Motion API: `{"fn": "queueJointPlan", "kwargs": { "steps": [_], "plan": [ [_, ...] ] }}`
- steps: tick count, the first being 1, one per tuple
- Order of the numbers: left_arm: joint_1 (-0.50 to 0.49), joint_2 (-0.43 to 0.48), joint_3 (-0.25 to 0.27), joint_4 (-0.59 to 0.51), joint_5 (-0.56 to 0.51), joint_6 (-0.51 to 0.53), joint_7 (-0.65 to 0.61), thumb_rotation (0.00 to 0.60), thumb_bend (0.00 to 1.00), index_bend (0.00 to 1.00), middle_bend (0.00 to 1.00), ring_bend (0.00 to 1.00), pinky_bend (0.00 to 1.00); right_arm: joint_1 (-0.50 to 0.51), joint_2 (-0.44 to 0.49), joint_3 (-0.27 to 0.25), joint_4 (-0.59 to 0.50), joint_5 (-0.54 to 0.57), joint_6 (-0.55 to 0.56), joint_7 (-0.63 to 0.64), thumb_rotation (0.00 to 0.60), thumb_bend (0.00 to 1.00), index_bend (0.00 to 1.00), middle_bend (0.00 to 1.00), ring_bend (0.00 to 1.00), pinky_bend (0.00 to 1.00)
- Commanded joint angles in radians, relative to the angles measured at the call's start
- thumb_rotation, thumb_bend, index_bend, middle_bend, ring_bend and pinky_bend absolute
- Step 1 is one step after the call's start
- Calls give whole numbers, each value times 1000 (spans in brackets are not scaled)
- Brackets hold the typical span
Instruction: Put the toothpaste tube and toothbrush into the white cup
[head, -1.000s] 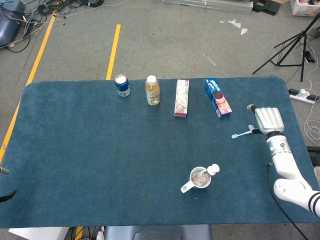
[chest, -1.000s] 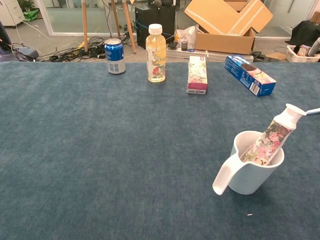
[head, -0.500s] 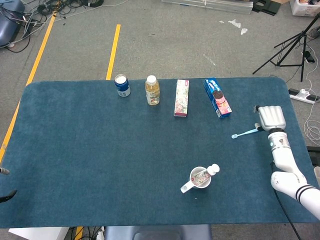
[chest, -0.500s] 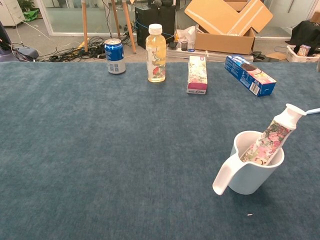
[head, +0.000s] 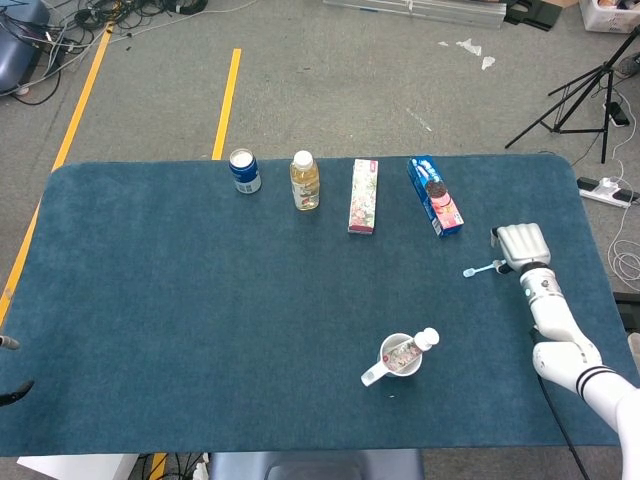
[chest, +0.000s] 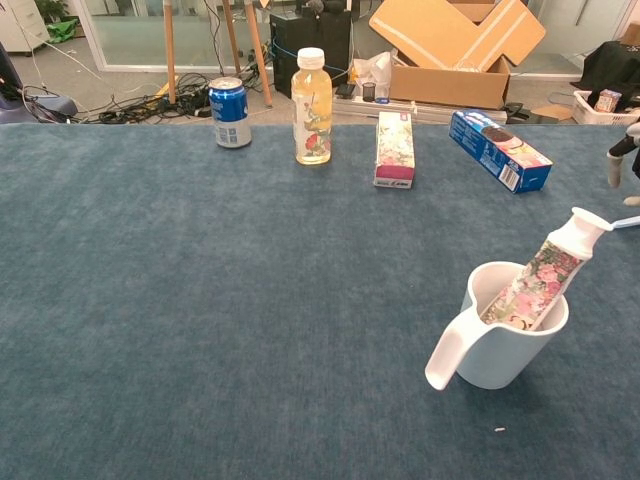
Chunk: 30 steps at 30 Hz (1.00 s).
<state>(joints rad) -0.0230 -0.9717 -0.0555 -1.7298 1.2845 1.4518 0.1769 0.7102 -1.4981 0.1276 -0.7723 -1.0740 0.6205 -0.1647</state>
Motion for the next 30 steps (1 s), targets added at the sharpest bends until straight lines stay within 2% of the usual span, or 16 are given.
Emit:
{"fn": "queueJointPlan", "kwargs": {
  "steps": [1, 30],
  "plan": [
    [0, 0, 0, 0, 1, 0, -1, 600, 0, 385, 135, 158, 181, 2, -6, -1, 8, -4, -6, -4, 600, 207, 474, 794, 777, 803],
    [1, 3, 0, 0, 1, 0, -10, 600, 0, 385, 135, 158, 182, 16, -95, 11, 135, -1, -92, -51, 600, 207, 500, 784, 774, 796]
  ]
}}
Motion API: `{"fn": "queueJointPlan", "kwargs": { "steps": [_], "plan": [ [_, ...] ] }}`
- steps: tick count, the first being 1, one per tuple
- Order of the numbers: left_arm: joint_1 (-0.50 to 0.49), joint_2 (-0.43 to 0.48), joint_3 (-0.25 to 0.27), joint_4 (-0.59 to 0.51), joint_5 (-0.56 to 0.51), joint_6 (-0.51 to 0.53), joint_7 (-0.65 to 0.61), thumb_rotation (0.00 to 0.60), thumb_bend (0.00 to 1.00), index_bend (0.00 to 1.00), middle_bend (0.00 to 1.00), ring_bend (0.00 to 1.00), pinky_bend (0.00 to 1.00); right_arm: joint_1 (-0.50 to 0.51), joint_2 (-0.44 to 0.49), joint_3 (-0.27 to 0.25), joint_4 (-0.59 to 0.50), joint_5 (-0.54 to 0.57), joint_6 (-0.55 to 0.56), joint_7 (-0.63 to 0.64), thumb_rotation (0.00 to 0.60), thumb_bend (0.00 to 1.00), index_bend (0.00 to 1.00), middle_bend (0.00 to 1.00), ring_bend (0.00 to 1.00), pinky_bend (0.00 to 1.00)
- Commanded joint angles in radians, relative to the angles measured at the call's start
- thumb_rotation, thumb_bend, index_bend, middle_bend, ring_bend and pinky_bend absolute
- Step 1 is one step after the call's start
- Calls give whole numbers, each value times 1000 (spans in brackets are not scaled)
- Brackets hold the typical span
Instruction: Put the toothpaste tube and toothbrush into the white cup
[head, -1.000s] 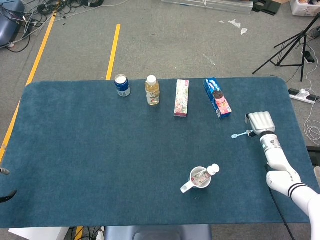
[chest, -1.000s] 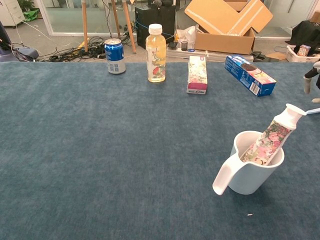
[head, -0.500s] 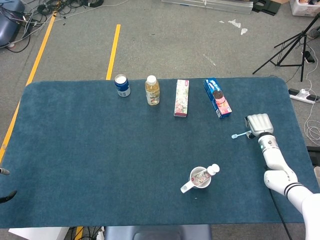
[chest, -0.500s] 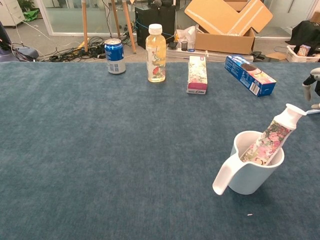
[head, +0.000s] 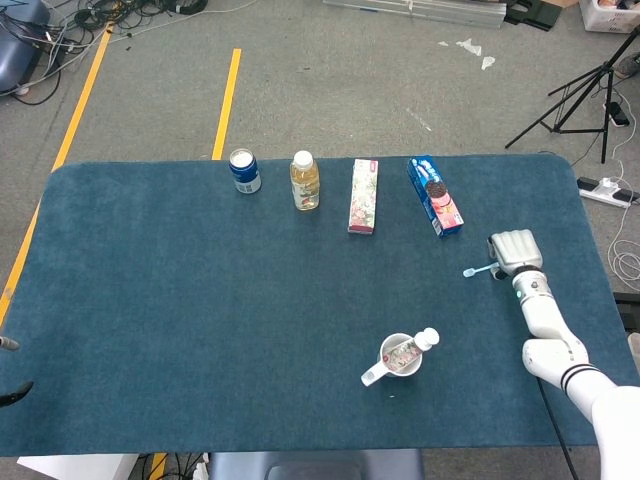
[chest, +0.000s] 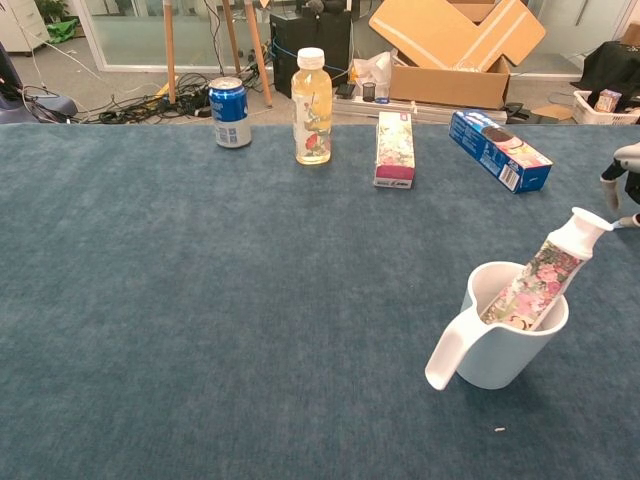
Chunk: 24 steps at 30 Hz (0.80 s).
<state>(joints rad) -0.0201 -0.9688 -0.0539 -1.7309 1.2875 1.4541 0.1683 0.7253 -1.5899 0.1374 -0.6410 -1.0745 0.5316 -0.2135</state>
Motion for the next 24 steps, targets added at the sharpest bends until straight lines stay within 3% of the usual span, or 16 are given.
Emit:
{"fn": "queueJointPlan", "kwargs": {
  "steps": [1, 24],
  "plan": [
    [-2, 0, -1, 2, -2, -3, -2, 600, 0, 385, 135, 158, 182, 1, -4, 1, 6, 0, -5, -3, 600, 207, 501, 784, 774, 796],
    [-1, 1, 0, 0, -1, -3, -1, 600, 0, 385, 136, 158, 182, 1, -43, 9, 73, -16, -42, 1, 600, 207, 506, 784, 774, 796]
  ]
}}
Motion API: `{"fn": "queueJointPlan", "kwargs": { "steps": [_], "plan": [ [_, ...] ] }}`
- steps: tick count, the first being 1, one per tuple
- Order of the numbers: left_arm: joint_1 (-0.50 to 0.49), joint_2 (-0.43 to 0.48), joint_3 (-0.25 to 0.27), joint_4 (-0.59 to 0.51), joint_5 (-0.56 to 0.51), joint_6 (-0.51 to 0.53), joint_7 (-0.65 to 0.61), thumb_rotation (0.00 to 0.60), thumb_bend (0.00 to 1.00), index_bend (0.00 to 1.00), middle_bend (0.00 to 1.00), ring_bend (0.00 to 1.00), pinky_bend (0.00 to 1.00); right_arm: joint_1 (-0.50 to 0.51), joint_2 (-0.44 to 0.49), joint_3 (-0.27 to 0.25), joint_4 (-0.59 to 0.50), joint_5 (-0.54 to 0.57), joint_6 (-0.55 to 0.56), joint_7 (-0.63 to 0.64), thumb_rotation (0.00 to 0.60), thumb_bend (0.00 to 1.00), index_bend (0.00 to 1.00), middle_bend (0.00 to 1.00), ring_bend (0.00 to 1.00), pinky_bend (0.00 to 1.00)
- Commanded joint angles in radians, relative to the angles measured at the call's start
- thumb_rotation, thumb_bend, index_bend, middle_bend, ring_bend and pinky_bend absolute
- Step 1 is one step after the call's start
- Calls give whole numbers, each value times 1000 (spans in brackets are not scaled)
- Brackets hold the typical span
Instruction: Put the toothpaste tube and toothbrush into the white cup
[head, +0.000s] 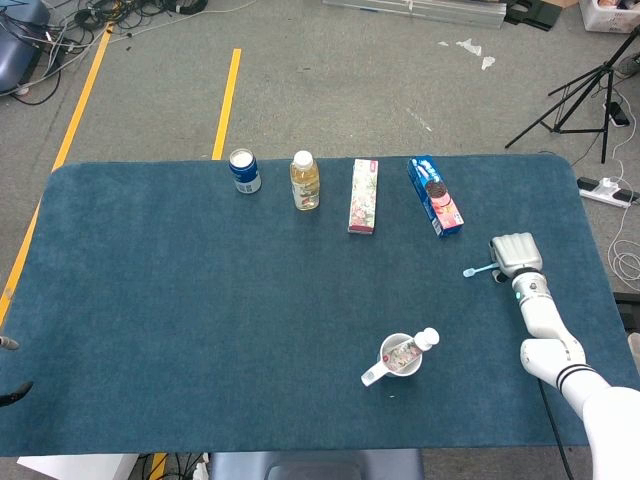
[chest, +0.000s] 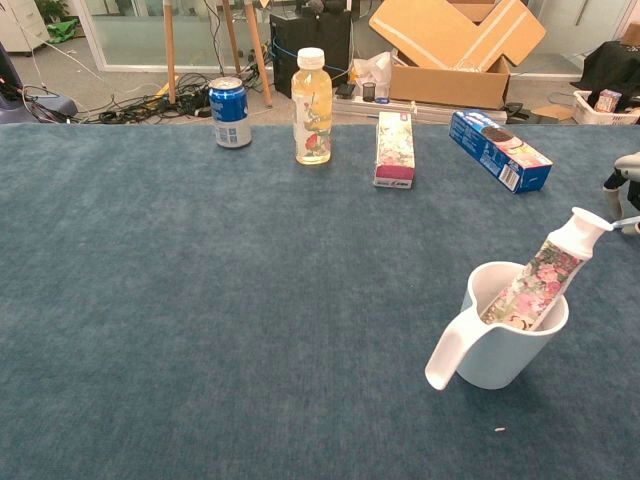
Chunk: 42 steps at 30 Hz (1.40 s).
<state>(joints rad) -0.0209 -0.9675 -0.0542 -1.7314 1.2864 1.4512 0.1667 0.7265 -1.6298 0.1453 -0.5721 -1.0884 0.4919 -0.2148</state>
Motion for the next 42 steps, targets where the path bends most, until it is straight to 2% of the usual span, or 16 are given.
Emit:
{"fn": "queueJointPlan", "kwargs": {
  "steps": [1, 18, 32, 42],
  "plan": [
    [0, 0, 0, 0, 0, 0, 0, 600, 0, 385, 135, 158, 182, 0, -4, 1, 6, -3, -4, 4, 600, 207, 506, 784, 774, 796],
    [1, 3, 1, 0, 4, -1, -7, 600, 0, 385, 135, 158, 182, -1, -12, 5, 25, -19, -18, 6, 600, 208, 554, 784, 774, 796],
    [1, 3, 2, -1, 5, 0, -9, 600, 0, 385, 135, 158, 182, -2, -18, 8, 32, -24, -22, -3, 600, 210, 555, 784, 774, 796],
    [1, 4, 1, -2, 4, 0, -8, 600, 0, 385, 135, 158, 182, -3, -19, 12, 30, -25, -16, -11, 600, 219, 605, 784, 774, 796]
  ]
}}
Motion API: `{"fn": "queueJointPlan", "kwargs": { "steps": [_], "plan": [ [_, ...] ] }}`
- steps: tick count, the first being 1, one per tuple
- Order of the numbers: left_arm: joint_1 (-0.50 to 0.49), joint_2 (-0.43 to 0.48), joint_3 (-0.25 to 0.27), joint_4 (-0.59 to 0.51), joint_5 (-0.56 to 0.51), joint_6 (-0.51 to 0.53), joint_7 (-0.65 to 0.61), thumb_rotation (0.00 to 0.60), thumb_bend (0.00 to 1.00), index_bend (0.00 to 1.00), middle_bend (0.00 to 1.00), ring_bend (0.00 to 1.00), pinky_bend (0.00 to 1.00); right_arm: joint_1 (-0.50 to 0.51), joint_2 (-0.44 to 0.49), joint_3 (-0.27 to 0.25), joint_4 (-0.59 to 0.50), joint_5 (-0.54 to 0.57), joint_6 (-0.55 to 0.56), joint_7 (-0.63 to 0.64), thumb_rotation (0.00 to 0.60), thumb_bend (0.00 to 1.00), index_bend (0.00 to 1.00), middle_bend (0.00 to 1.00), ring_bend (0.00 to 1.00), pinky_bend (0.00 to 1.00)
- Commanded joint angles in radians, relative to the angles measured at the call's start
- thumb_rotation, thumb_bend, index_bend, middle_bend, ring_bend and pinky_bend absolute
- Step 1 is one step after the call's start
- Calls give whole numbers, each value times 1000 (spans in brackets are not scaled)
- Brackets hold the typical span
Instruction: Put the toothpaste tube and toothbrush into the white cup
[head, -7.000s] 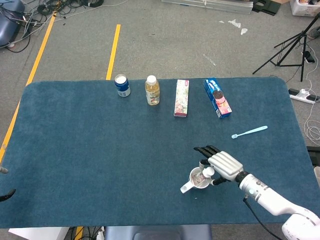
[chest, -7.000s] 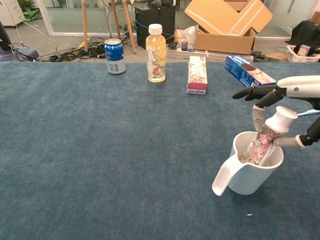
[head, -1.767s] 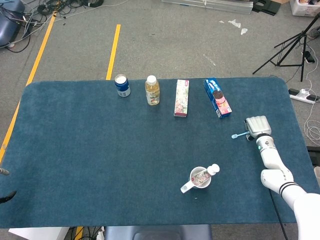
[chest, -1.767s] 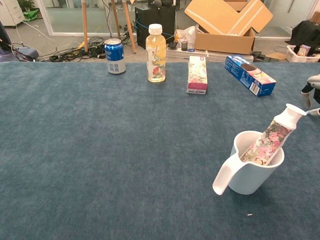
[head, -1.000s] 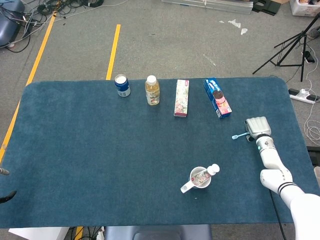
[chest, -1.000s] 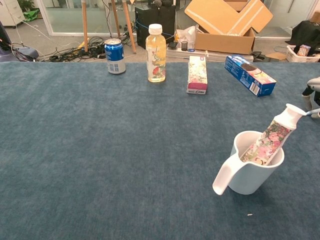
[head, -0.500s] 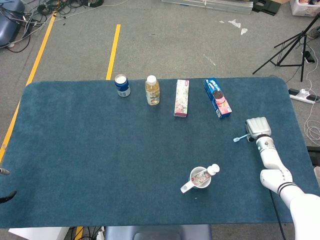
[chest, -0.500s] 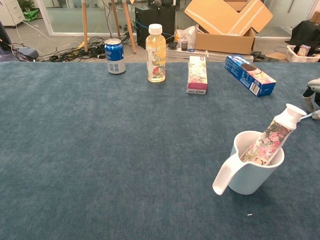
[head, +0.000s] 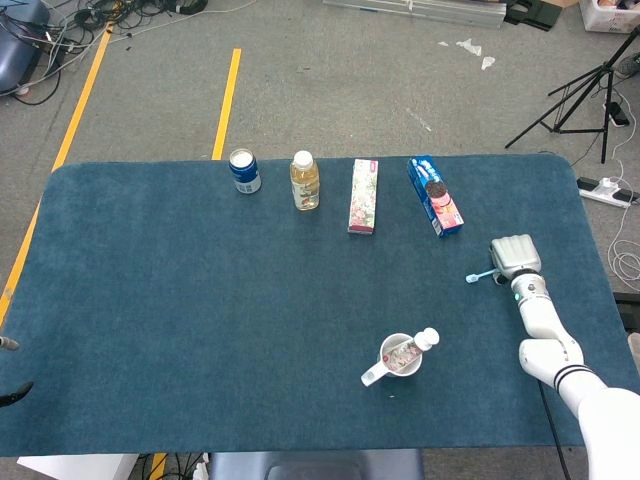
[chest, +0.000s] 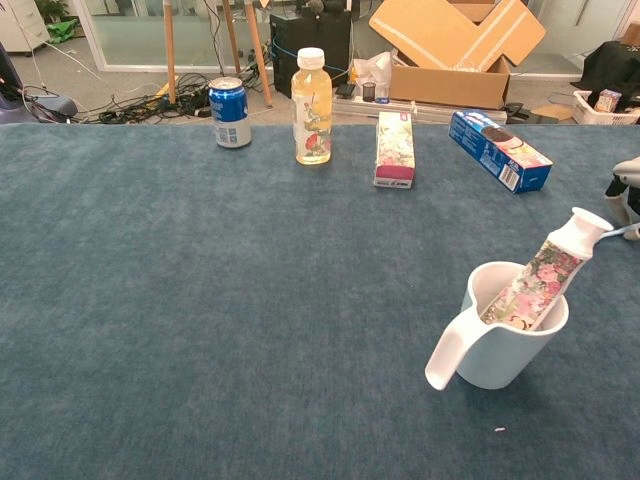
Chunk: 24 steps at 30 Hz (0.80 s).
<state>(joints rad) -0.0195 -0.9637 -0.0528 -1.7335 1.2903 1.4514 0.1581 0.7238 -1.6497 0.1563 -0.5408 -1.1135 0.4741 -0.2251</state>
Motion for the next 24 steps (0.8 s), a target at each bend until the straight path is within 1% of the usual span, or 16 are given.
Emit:
{"fn": "queueJointPlan", "kwargs": {
  "steps": [1, 24],
  "plan": [
    [0, 0, 0, -1, -1, 0, 1, 600, 0, 385, 136, 158, 182, -1, 2, 1, -3, 0, 3, -1, 600, 219, 608, 784, 774, 796],
    [-3, -1, 0, 1, -4, -5, 5, 600, 0, 385, 135, 158, 182, -23, 49, 8, -76, 4, 31, 11, 600, 240, 641, 784, 774, 796]
  ]
}}
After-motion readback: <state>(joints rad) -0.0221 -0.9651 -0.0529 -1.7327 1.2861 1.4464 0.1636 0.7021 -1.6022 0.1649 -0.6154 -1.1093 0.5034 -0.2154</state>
